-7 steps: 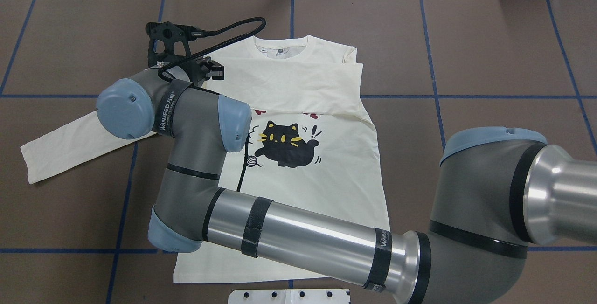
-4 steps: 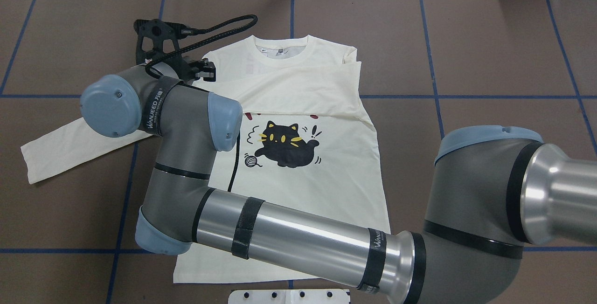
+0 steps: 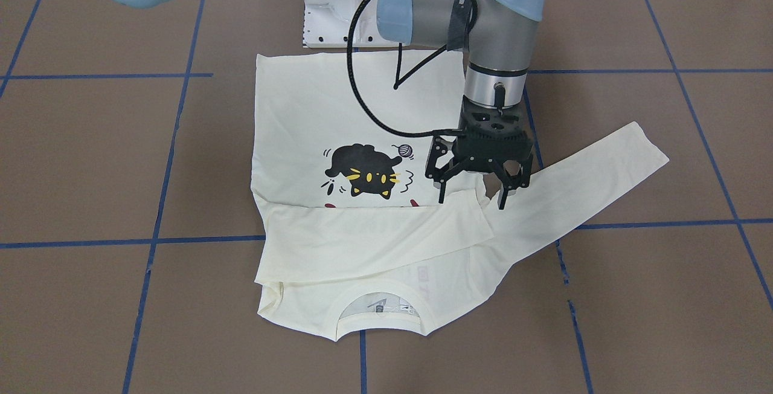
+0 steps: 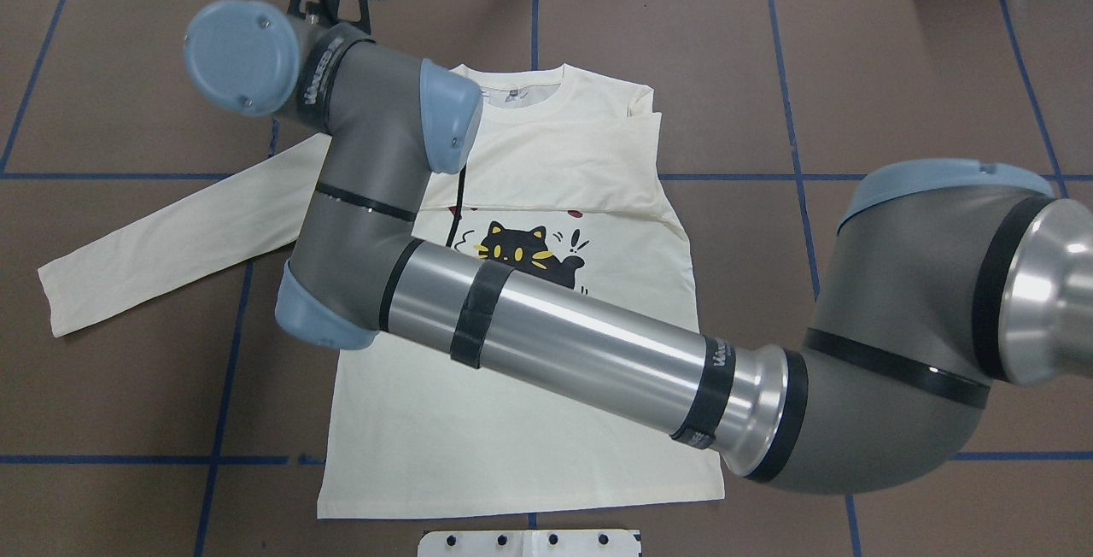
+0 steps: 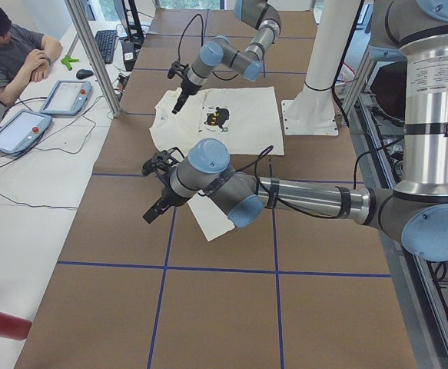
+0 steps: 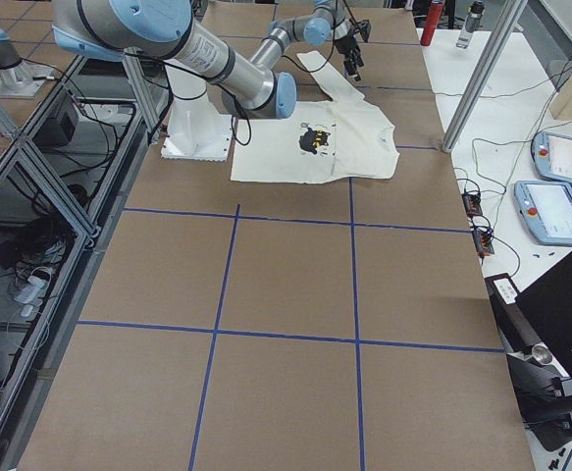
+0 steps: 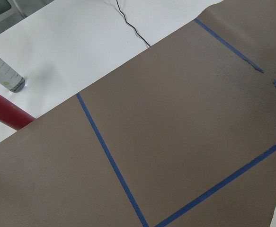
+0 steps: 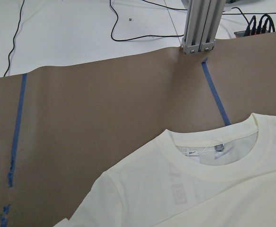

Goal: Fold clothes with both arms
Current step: 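Release the sleeve and lift the right gripper away while left arm approaches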

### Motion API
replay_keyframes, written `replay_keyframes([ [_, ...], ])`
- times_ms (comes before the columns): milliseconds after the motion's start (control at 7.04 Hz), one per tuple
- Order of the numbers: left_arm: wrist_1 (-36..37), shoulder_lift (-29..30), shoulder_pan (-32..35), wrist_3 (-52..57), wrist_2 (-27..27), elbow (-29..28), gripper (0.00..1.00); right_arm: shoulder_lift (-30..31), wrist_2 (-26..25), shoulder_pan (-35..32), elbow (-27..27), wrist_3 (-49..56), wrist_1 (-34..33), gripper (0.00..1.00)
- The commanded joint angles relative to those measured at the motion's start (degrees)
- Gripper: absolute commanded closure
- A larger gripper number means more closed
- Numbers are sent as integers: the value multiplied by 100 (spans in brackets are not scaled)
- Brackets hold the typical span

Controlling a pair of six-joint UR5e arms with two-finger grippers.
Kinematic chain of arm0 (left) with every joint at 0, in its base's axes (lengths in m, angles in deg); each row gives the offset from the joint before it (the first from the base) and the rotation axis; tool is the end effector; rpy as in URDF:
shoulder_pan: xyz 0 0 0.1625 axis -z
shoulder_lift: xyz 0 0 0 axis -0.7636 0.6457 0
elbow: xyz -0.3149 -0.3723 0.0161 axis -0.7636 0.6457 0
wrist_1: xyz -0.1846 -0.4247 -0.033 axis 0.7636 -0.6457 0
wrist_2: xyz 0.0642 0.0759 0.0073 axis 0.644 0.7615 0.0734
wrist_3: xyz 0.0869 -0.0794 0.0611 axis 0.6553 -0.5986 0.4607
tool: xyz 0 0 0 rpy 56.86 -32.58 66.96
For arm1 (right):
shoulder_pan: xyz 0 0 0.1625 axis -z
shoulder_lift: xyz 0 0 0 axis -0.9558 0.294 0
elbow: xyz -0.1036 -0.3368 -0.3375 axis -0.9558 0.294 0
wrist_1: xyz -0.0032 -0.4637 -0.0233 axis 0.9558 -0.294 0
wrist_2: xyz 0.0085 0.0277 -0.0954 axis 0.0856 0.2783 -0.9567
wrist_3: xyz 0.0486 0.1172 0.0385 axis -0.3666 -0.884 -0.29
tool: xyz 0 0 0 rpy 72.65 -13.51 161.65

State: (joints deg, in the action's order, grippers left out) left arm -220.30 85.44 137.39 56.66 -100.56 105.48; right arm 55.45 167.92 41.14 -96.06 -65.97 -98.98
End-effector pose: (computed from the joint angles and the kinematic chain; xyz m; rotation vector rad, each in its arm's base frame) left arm -0.0279 -0.5650 0.5965 0.7726 0.6480 0.2988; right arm -0.7415 -0.6345 -0.0330 0.4196 -0.7501 0.3831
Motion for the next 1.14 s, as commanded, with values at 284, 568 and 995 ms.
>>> replay_keyframes([
  [284, -790, 170, -1585, -1534, 54, -54, 1, 2216, 2714, -2005, -2890, 2665, -1231, 0],
  [568, -825, -83, -1747, -1989, 132, -45, 0, 3510, 3811, -2988, -3643, 4625, -1233, 0],
  [995, -1536, -760, -2632, -2247, 756, -89, 0, 5330, 4765, -4168, -4303, 7168, -1189, 0],
])
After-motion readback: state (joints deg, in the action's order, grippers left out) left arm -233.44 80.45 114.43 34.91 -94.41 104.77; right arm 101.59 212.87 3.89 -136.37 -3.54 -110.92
